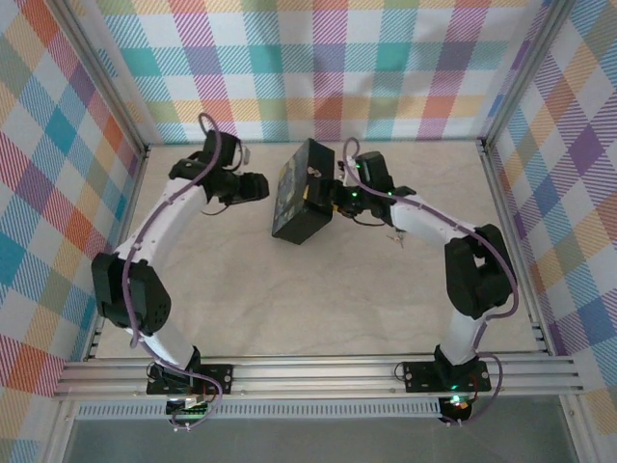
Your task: Unlock a padlock with a key
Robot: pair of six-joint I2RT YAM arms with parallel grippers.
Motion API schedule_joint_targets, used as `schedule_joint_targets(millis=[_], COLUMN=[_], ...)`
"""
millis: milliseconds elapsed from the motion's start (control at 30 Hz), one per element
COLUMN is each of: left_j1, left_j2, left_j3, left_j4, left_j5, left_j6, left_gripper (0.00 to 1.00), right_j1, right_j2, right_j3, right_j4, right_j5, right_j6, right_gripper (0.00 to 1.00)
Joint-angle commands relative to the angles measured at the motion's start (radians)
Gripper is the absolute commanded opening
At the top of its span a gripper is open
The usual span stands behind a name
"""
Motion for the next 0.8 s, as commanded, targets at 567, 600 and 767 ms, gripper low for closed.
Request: schedule_joint_targets(millis=[567,600,767], left_j1=[-0.075,-0.075,-0.074], left_j2=[0.361,0.362,0.364], left_j3=[0.108,0.099,0.075], left_j4=[0.153,0.157,0.16], left_j5=[-0.194,-0.195,-0.209], left_j6=[-0.151,-0.15,-0.143], left_gripper=[0.54,0.54,0.54], right_j1=[-0.089,-0.092,-0.099], right_j2=[0.084,0.091,0.106], right_j3=[-0.293,-0.287,-0.257], right_j4=[0.365,0.354,0.281], right_j5=[-0.171,-0.177,-0.175], right_j6=[0.198,0.198,0.188], right_gripper=[0.97,0.97,0.98])
